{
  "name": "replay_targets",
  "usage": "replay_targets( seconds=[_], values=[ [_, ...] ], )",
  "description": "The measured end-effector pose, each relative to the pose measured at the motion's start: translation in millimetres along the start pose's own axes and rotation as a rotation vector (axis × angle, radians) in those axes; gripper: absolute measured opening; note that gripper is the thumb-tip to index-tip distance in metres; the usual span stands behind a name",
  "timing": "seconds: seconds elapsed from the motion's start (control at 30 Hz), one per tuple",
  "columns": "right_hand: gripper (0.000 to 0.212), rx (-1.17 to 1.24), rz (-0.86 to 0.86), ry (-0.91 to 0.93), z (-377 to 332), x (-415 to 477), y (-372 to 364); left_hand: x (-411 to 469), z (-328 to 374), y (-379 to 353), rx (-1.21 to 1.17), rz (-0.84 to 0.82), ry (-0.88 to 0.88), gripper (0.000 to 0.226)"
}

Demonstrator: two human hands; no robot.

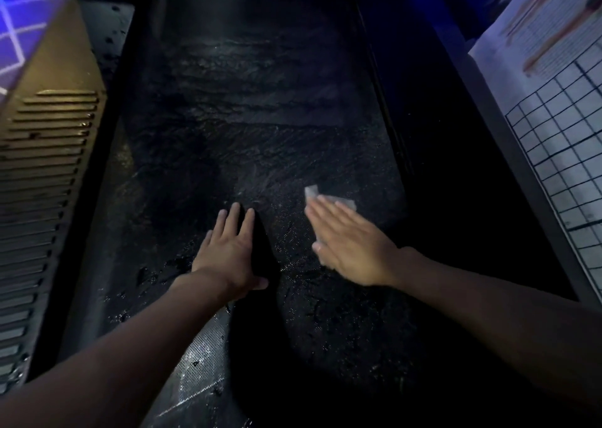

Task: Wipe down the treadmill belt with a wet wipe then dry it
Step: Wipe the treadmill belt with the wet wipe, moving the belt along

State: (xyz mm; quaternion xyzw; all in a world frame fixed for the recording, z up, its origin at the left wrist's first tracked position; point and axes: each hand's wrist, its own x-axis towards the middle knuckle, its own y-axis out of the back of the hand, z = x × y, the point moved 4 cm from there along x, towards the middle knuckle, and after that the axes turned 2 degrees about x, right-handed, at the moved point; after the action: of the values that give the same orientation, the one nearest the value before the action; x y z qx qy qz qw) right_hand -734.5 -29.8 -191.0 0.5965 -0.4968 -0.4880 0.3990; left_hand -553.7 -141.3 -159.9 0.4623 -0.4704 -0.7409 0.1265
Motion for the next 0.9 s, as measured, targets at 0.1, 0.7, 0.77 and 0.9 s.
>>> replay_targets(
  seconds=[0.1,0.7,0.77,0.9],
  values=[
    [0.074,0.037,-0.016,-0.24,16,12,7,-11,-4,-3,0.001,0.063,0.123,0.124],
    [0.072,-0.031,-0.016,0.01,-34,27,-5,-19,-29,-4,-0.031,0.068,0.265,0.129],
    [0.066,-0.05,-0.043,0.101,-39,26,-6,-21,-36,-4,-0.05,0.036,0.324,0.129],
    [0.067,-0.014,-0.002,-0.142,-26,37,4,-25,-41,-4,-0.069,0.026,0.316,0.127]
  ],
)
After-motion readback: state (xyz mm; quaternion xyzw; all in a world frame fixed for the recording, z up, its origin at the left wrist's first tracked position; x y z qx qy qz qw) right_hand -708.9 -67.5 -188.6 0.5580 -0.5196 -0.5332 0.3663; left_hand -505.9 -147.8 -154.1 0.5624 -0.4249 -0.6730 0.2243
